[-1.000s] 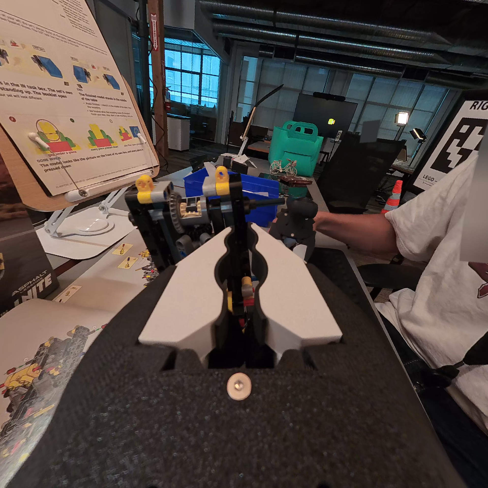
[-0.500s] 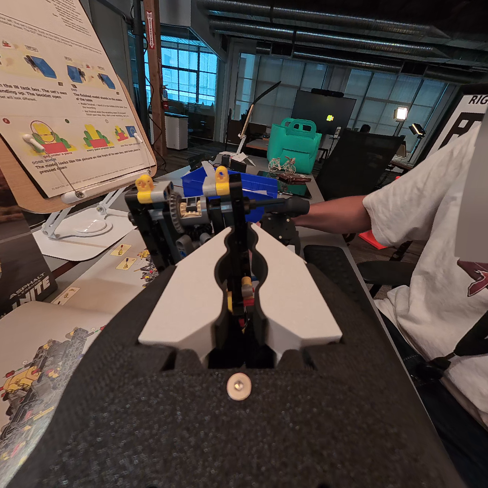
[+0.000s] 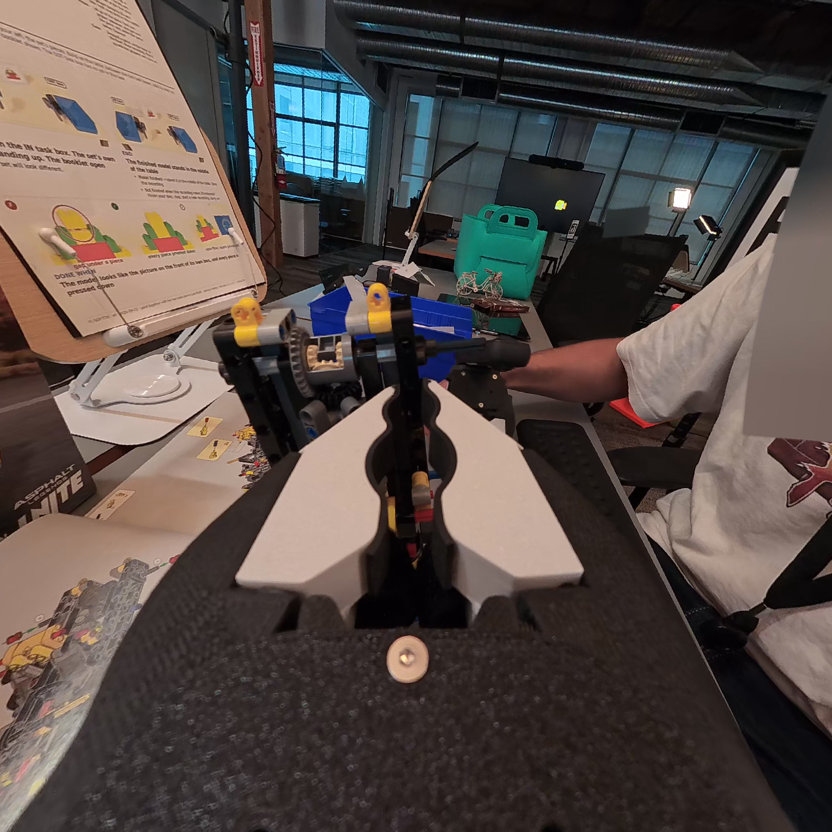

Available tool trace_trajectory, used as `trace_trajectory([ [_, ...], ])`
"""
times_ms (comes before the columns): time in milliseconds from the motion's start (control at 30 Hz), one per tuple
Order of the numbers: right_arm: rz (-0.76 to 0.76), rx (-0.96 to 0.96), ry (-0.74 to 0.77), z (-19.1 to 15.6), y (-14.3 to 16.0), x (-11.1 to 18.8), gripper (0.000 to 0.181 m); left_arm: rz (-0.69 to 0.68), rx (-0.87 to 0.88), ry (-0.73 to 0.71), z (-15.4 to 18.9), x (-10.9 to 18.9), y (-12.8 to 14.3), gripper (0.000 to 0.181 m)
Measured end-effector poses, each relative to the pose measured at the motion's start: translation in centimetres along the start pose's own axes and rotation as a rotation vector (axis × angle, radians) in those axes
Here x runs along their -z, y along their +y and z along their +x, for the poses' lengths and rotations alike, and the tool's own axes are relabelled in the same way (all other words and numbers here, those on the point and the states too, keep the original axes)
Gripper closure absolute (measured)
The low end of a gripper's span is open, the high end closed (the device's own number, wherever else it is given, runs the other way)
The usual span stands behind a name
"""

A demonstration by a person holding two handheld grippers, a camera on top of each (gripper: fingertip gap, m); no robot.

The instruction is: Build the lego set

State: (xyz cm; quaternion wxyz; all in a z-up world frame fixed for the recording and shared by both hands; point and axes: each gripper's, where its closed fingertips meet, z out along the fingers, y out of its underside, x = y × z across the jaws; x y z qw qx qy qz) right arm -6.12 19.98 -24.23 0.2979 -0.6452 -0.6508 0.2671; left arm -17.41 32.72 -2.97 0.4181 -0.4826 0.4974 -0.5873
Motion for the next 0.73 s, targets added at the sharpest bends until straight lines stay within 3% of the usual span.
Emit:
trace_trajectory([
  [267, -0.007, -0.003, -0.015, 0.1, -0.2, -0.3, 0.175, 0.002, -0.001, -0.015, -0.2, -0.1, 0.0, 0.174],
  [333, -0.044, -0.092, 0.015, 0.7, -0.2, -0.1, 0.176, 0.0, -0.005, -0.029, -0.3, -0.3, 0.0, 0.174],
  [400, -0.015, -0.26, 0.11, 2.4, -2.1, 0.7, 0.176, 0.002, -0.019, -0.047, -0.3, -0.8, -0.2, 0.174],
  [600, 0.561, -0.588, 0.235, 6.3, -17.0, 5.8, 0.176, 0.07, -0.079, -0.078, 0.6, -2.6, -1.4, 0.174],
  [733, 0.871, -0.856, 0.042, 8.0, -21.1, 8.6, 0.176, 0.08, -0.18, -0.122, 1.6, -3.9, -1.7, 0.174],
])
